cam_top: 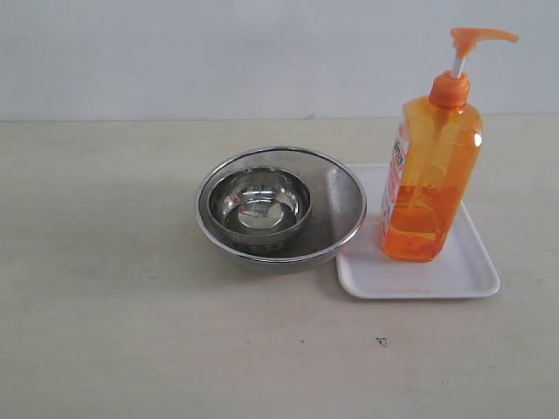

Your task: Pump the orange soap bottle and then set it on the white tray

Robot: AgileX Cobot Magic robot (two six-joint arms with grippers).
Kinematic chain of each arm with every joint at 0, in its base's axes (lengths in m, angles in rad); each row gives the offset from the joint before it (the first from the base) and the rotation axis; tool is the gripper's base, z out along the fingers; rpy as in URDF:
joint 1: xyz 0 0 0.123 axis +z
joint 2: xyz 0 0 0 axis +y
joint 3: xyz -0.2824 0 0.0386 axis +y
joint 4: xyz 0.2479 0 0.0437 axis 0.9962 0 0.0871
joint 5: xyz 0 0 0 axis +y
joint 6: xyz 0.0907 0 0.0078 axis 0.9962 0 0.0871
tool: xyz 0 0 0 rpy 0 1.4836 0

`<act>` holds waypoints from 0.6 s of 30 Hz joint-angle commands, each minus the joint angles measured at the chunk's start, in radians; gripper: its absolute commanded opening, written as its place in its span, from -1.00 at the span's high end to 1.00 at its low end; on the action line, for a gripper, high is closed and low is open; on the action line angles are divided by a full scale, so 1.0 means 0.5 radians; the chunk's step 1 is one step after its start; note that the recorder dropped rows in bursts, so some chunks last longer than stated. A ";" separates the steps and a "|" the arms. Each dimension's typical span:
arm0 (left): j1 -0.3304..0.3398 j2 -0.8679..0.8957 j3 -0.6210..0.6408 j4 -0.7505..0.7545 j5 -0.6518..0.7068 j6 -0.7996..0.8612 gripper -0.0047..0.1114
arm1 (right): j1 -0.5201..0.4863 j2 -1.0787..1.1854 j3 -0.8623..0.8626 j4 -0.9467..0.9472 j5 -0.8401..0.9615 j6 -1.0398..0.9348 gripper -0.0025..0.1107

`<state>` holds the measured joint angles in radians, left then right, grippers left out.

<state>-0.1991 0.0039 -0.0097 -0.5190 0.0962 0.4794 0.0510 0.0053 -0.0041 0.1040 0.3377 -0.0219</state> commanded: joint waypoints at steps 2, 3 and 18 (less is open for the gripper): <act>0.005 -0.008 0.019 -0.099 0.105 -0.322 0.84 | -0.001 -0.011 0.008 -0.012 -0.009 -0.001 0.96; 0.005 -0.008 0.019 -0.118 0.124 -0.412 0.84 | -0.001 -0.011 0.008 -0.012 -0.009 -0.001 0.96; 0.008 -0.008 0.019 0.954 0.203 -1.050 0.84 | -0.001 -0.011 0.008 -0.012 -0.009 -0.001 0.96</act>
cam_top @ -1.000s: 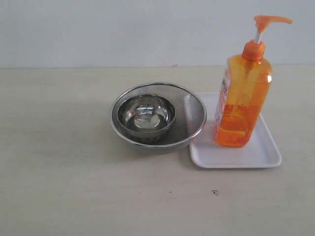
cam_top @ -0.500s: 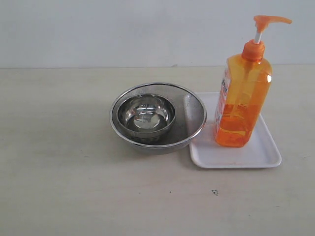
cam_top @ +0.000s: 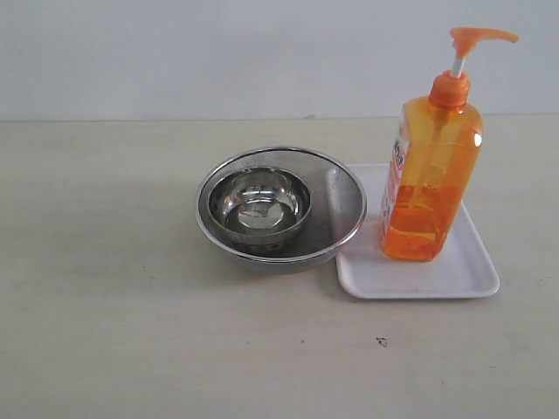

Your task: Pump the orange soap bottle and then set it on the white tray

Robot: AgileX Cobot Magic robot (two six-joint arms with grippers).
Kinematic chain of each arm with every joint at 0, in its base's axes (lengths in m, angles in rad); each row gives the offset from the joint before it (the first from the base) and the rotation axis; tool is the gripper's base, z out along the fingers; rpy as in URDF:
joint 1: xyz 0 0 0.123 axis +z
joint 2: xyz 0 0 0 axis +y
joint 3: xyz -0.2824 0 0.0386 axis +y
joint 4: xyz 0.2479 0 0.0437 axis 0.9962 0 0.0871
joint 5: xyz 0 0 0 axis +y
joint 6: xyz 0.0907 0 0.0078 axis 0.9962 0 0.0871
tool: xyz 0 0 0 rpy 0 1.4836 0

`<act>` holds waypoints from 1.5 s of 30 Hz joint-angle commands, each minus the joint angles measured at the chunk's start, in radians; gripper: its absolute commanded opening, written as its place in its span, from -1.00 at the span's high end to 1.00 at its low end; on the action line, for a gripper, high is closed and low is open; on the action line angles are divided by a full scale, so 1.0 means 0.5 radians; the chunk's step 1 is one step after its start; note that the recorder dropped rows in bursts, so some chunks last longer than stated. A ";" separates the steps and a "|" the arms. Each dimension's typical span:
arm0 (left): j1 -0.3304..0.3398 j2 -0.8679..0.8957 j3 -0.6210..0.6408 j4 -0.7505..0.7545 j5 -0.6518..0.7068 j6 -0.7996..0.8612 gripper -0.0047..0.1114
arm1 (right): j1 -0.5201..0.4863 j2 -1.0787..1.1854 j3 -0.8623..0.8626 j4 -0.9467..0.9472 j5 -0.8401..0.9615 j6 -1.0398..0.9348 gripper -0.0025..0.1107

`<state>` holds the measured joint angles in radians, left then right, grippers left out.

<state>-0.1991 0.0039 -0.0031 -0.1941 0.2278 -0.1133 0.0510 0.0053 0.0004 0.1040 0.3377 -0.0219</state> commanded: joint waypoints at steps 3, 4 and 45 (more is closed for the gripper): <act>0.060 -0.008 0.006 0.318 -0.081 0.461 0.84 | -0.001 -0.011 -0.001 -0.012 -0.009 -0.001 0.96; 0.091 -0.008 0.006 0.314 -0.081 0.536 0.84 | -0.001 -0.011 -0.001 -0.012 -0.009 -0.001 0.96; 0.339 -0.008 0.006 0.065 0.154 0.319 0.84 | -0.001 -0.011 -0.001 -0.012 -0.009 -0.001 0.96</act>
